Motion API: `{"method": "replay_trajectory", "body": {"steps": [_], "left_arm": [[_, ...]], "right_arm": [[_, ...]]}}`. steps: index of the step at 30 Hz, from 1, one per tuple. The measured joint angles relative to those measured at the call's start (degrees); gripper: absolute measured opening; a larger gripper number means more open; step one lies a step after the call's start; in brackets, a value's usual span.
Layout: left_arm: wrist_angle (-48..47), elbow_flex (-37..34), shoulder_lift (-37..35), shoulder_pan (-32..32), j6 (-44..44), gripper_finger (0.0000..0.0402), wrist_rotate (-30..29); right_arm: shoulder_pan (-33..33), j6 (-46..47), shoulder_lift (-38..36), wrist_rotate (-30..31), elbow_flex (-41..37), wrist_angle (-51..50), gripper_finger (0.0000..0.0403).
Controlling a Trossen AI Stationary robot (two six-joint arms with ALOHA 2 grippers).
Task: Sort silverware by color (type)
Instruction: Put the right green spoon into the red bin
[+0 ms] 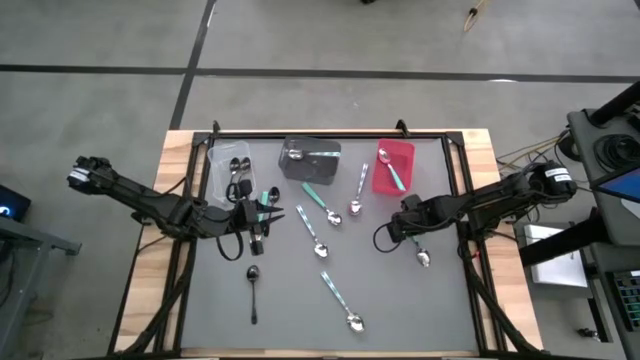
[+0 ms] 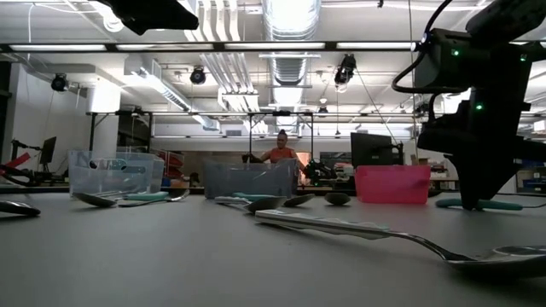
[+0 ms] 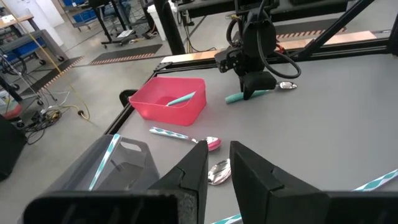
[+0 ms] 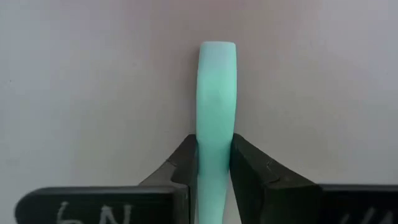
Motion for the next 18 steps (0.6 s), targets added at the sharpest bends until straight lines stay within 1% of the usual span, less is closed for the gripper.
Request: {"method": "replay_trajectory", "body": {"steps": [5,9,10,14,18], "left_arm": [[0.2,0.0,0.0,0.0,-1.1,0.0049,0.1],[0.3,0.0,0.0,0.0,-1.9,0.0049,0.4],[0.5,0.0,0.0,0.0,-1.9,0.0049,1.0],[1.9,0.0,0.0,0.0,-1.6,0.0049,6.8],[3.9,0.0,0.0,0.0,-1.3,0.0049,9.1]], "right_arm": [[1.3,-1.8,-2.6,1.1,2.0,0.5,0.0055],[3.0,-4.3,-4.9,4.2,4.2,0.3,0.0055],[3.6,-5.1,-5.5,5.5,4.8,0.3,0.0055],[5.9,-9.8,-8.0,10.9,6.8,2.8,0.0055],[8.2,-17.0,-10.2,16.8,6.7,12.0,0.0055]]}}
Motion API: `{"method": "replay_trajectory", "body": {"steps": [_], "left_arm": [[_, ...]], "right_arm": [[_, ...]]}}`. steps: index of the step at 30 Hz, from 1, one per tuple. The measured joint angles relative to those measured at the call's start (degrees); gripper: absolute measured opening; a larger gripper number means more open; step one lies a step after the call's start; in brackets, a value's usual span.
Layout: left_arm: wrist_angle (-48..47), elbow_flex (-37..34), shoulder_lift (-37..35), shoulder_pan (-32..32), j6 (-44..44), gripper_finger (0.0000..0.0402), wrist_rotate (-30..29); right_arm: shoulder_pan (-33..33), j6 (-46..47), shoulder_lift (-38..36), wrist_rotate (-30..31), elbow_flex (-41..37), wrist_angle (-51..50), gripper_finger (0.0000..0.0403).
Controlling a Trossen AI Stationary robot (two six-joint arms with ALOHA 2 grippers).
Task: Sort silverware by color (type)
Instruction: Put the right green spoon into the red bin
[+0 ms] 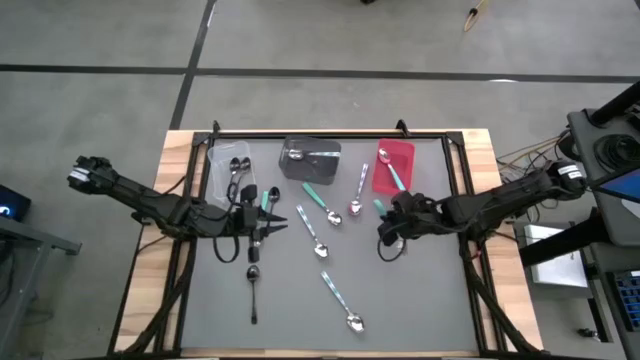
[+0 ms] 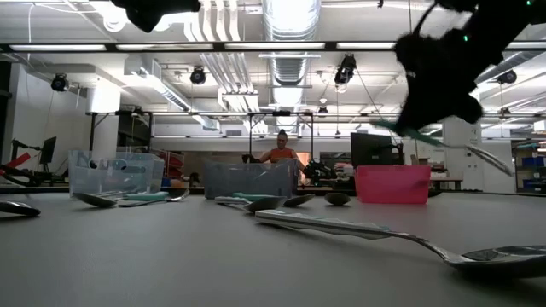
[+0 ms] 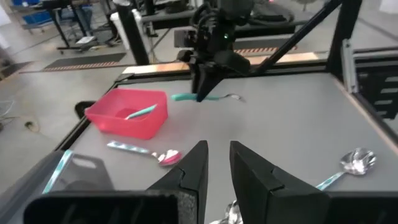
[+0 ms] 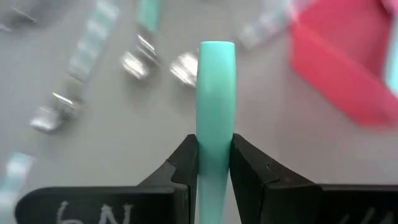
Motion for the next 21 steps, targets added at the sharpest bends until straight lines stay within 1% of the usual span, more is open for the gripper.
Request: {"method": "replay_trajectory", "body": {"steps": [3,6,9,11,16,18,21], "left_arm": [[1.1,0.0,0.0,0.0,0.0,0.0049,0.1],[1.6,0.0,0.0,0.0,0.0,0.0049,0.1],[2.5,0.0,0.6,0.0,0.0,0.0049,0.4],[3.8,0.0,1.5,0.0,0.2,0.0049,2.0],[9.3,-0.1,5.0,0.0,3.4,0.0049,8.4],[11.8,-0.1,6.2,0.0,4.6,0.0049,9.5],[14.9,-0.1,7.8,0.0,6.1,0.0049,10.8]], "right_arm": [[1.3,-6.9,-0.8,3.7,-1.0,8.7,0.0055],[2.5,-15.3,-0.9,6.8,-2.4,19.6,0.0055],[3.4,-25.6,0.0,8.3,-4.4,33.6,0.0055],[3.7,-31.8,1.3,8.2,-6.2,43.9,0.0055],[3.7,-44.4,4.5,3.4,-10.3,66.7,0.0055],[3.7,-48.9,5.8,-0.1,-11.6,74.1,0.0055],[3.7,-55.1,7.5,-7.9,-12.3,83.8,0.0055]]}}
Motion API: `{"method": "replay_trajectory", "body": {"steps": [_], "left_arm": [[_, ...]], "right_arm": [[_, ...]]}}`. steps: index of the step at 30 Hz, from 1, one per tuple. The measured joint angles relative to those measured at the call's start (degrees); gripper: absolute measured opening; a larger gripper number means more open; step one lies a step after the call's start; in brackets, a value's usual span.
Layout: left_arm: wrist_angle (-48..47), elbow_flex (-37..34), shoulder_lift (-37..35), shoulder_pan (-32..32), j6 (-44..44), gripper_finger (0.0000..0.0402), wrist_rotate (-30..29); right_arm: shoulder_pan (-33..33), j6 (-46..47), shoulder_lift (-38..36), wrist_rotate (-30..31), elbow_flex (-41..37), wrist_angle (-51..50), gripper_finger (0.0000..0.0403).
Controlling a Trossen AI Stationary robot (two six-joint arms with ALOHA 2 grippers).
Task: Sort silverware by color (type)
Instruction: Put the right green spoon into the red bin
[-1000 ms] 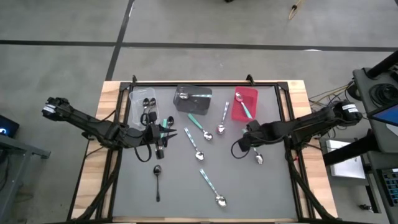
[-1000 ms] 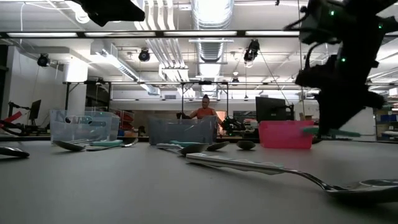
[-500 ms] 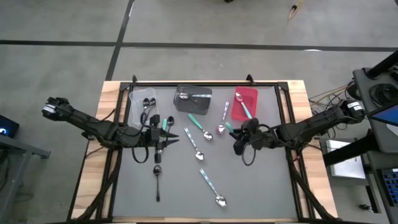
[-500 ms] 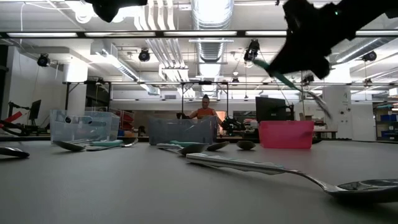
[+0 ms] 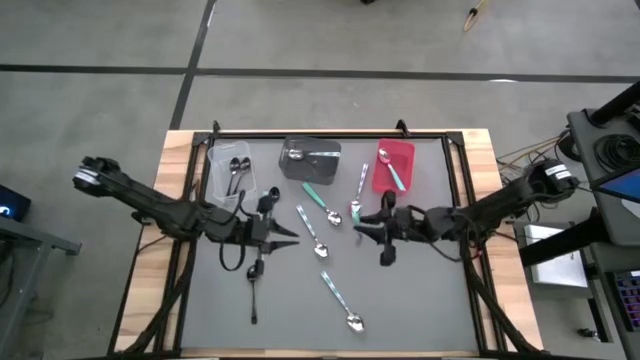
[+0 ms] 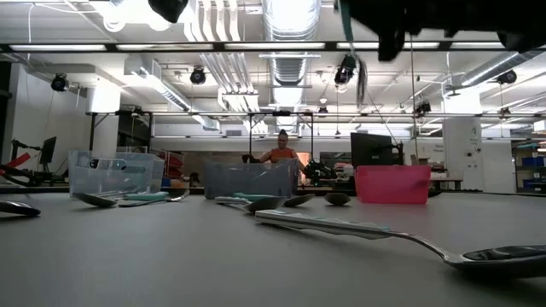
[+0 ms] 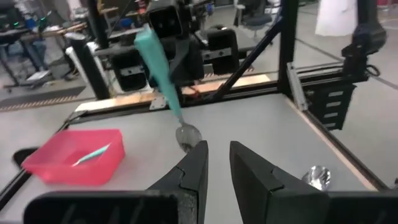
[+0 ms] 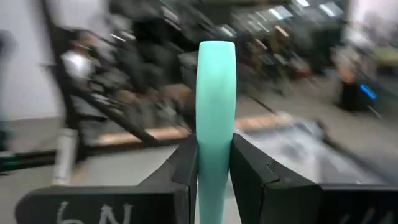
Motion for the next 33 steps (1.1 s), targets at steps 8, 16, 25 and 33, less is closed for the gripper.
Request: {"method": "replay_trajectory", "body": {"steps": [8,16,25,33], "left_arm": [[8.6,0.0,4.5,0.0,3.2,0.0049,8.1],[14.8,0.0,8.9,0.7,5.2,0.0049,16.9],[28.9,-6.7,9.8,2.0,5.4,0.0049,18.3],[51.0,-16.3,8.9,4.2,-2.7,0.0043,17.7]], "right_arm": [[0.0,-12.2,3.0,-15.9,1.2,11.6,0.0055],[1.0,-35.1,6.9,-32.9,7.2,12.0,0.0055],[3.3,-57.0,13.3,-33.7,14.6,11.7,0.0055],[4.4,-64.6,14.1,-34.9,19.5,11.6,0.0055]]}}
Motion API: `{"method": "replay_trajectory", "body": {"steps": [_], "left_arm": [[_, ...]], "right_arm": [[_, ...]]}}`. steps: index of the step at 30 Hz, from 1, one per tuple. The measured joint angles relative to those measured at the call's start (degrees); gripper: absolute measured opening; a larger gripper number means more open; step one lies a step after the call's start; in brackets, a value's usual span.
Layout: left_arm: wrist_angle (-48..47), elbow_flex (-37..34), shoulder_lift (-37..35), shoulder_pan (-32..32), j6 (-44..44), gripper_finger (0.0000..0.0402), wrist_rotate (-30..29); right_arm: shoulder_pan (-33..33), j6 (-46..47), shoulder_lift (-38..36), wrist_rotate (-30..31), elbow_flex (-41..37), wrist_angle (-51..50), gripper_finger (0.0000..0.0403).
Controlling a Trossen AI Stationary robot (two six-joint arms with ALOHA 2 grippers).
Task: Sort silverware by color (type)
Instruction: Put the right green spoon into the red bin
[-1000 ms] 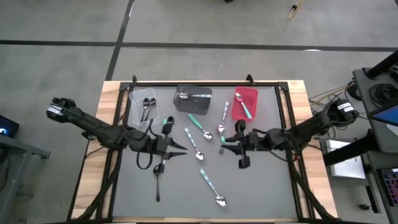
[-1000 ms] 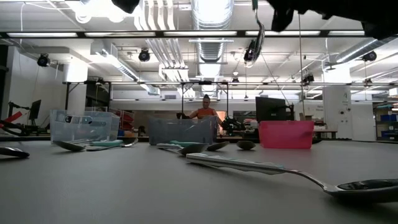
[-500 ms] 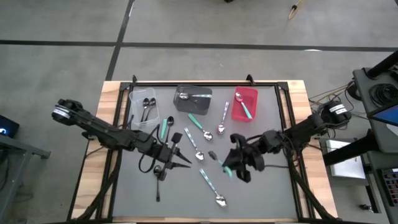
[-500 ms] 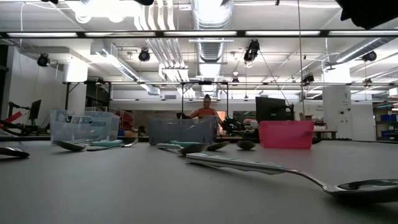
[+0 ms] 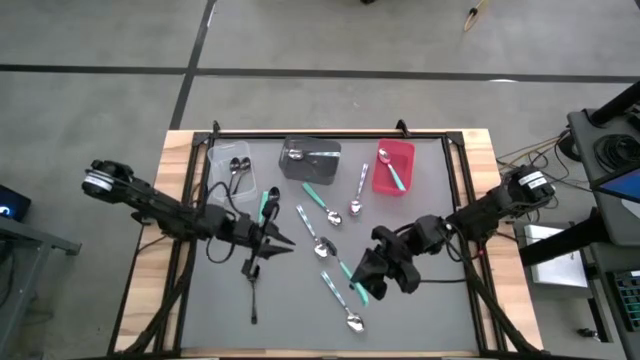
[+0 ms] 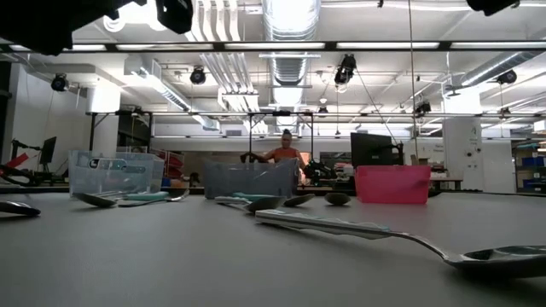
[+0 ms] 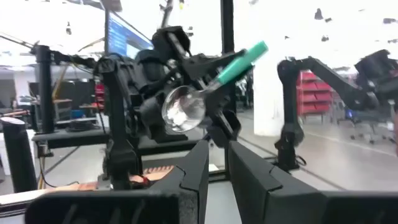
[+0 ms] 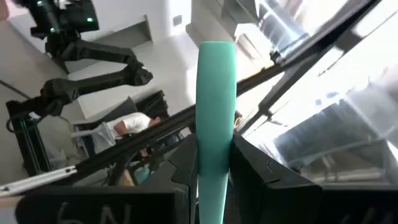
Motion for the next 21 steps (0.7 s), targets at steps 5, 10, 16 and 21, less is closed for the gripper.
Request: {"method": "replay_trajectory", "body": {"steps": [5,10,16,21], "left_arm": [[0.8,0.6,0.7,0.7,-1.8,0.0040,0.0],[1.1,2.9,1.7,2.1,-3.9,0.0052,0.2],[1.2,3.3,2.7,3.3,-6.4,0.0102,3.5],[1.0,3.8,4.3,3.7,-8.1,0.0156,3.5]], "right_arm": [[0.1,-2.9,1.3,-1.9,2.4,-1.4,0.0055],[0.1,-4.3,3.1,-1.8,4.9,-3.2,0.0055],[0.1,-5.4,4.1,-1.9,6.6,-5.0,0.0055],[0.1,-5.8,4.2,-1.8,7.6,-6.2,0.0055]]}}
